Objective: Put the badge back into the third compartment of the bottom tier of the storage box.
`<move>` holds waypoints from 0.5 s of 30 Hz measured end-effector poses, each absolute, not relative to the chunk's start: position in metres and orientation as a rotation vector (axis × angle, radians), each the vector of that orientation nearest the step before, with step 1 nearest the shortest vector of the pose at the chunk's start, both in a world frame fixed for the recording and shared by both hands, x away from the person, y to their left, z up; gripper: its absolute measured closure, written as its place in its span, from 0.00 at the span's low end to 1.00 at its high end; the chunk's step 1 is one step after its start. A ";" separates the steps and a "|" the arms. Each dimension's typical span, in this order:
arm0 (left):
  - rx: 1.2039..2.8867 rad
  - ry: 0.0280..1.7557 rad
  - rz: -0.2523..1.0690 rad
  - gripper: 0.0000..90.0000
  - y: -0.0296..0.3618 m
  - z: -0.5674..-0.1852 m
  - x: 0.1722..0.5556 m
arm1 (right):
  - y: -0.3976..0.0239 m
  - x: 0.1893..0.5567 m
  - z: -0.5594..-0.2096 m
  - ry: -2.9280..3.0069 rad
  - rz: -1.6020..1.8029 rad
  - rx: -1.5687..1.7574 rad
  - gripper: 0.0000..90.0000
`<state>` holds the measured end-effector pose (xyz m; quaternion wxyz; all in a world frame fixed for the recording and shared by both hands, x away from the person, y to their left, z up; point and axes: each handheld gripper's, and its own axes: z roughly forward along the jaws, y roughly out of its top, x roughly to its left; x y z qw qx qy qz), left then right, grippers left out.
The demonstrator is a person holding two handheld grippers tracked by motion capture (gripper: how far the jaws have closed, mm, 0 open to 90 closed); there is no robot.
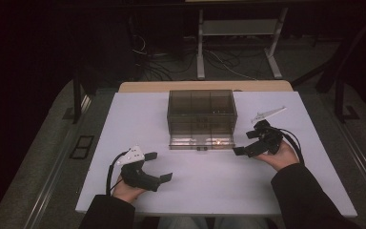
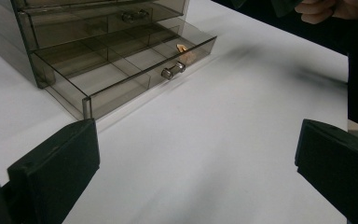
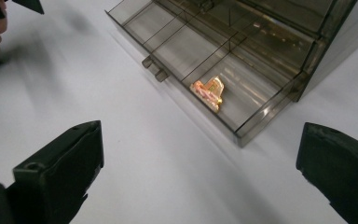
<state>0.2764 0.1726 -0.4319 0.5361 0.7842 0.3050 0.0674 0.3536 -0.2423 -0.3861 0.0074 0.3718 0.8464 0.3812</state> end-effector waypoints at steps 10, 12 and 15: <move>1.868 0.727 0.160 0.00 0.172 -0.432 0.277 | -0.251 0.333 -0.390 2.607 1.209 1.173 0.00; 1.868 0.728 0.159 0.00 0.172 -0.432 0.276 | -0.252 0.329 -0.392 2.603 1.207 1.186 0.00; 1.867 0.729 0.158 0.00 0.172 -0.432 0.276 | -0.255 0.324 -0.394 2.595 1.217 1.200 0.00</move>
